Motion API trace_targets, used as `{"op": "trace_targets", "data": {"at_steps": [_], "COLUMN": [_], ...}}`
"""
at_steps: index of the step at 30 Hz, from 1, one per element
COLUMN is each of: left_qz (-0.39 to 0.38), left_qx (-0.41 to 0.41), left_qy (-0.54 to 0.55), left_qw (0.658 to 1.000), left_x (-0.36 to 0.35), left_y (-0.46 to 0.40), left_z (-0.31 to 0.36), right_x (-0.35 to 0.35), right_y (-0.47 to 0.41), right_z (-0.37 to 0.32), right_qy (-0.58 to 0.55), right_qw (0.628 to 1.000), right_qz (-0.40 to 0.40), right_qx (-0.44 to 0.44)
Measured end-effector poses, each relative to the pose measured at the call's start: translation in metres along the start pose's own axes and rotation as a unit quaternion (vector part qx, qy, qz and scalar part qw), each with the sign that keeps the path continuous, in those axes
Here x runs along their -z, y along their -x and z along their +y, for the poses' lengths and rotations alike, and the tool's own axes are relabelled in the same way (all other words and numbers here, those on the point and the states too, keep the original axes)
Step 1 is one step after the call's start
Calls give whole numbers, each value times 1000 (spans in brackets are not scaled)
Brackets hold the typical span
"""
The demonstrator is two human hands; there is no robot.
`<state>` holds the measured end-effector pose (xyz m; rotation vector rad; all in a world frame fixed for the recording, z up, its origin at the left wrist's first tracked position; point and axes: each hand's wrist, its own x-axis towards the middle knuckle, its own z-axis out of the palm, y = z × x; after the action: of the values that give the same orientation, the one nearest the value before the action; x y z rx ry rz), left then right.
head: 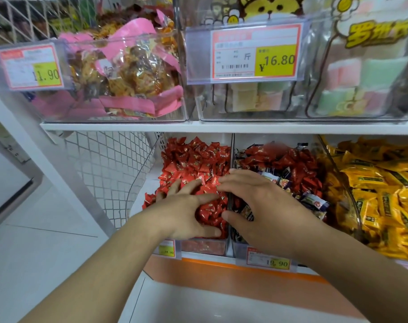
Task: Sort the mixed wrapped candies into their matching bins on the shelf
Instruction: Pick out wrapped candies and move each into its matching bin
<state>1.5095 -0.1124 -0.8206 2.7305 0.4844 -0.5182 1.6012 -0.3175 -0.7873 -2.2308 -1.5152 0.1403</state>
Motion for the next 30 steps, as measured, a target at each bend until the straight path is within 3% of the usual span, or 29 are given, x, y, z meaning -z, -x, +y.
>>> {"op": "trace_targets", "data": {"at_steps": [14, 26, 30], "left_qz": [114, 241, 229], "left_qx": [-81, -69, -100], "left_qy": [-52, 136, 134], "left_qw": [989, 958, 959], "left_x": [0, 27, 36], "left_y": [-47, -56, -47], "left_z": [-20, -31, -25], "right_x": [-5, -2, 0], "right_y": [-2, -4, -3], "right_z": [3, 3, 3], "right_qy": [5, 9, 5], "right_qw": [1000, 1000, 1000], "right_qz": [10, 8, 3], "right_qx": [9, 14, 8]}}
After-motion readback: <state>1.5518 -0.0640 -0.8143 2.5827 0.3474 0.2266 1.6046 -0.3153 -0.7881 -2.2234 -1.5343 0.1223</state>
